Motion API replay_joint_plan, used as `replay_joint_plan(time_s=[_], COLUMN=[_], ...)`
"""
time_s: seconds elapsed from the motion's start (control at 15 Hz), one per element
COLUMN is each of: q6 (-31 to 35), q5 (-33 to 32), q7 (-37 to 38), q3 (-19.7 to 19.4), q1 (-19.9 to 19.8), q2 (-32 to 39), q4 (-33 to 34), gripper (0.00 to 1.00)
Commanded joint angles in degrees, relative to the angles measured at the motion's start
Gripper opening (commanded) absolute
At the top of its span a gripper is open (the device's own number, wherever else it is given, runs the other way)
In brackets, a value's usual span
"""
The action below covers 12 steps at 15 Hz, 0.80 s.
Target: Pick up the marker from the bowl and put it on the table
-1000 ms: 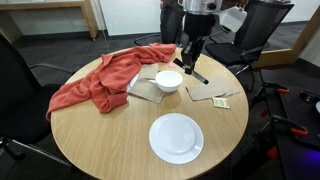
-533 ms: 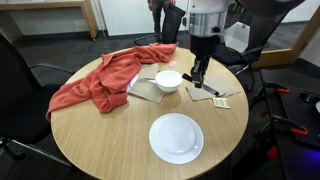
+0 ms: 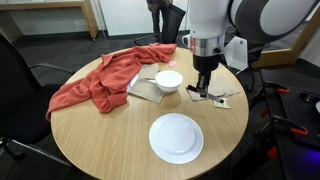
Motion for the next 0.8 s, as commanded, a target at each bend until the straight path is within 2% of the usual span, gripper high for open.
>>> replay_joint_plan(time_s=[0.0,0.67,0.73], q6=[3.39,12.94,13.12], q5=[-2.97,-6.69,-6.89], q7=[1.0,0.92,1.09], q3=[-0.95,-4.58,-4.99], q1=[0.69,3.47,3.93], q2=[2.9,9.42,9.7], q4=[0.25,1.49,1.65], gripper=[0.05,0.05,0.08])
